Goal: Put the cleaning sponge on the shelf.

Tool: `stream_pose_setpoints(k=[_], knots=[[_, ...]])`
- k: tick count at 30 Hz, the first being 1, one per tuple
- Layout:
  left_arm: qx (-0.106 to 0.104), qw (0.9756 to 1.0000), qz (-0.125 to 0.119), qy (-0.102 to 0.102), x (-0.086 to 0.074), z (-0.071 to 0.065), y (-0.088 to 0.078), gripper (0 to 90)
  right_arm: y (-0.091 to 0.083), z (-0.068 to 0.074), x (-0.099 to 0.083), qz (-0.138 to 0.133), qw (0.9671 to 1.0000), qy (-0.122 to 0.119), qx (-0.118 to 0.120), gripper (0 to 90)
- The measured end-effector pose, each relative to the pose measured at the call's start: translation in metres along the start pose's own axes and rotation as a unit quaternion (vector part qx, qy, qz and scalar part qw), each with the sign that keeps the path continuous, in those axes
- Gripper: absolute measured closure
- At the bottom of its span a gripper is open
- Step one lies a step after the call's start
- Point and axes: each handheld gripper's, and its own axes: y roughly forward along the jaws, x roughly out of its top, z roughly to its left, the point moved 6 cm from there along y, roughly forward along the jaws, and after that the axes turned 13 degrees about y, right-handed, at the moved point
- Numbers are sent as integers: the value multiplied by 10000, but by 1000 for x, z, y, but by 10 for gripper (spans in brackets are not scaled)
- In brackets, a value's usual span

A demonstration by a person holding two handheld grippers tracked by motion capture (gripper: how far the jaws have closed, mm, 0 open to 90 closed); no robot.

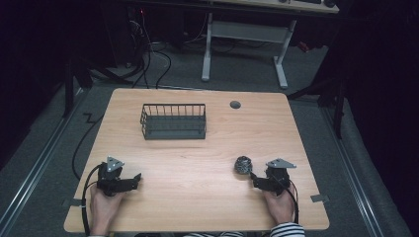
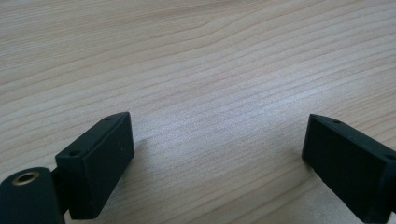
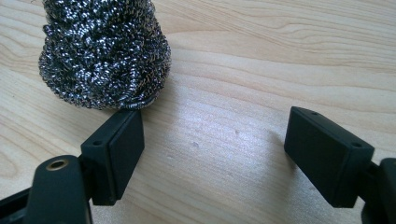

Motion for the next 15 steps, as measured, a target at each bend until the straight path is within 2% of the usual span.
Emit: stream_pose_setpoints(k=[5,15], knots=[[5,10000,-54,-21,0,2,-1,156,0,0,0,-5,10000,12,-15,206],[-29,10000,-68,19,2,3,-1,186,0,0,0,-9,10000,13,-21,207]])
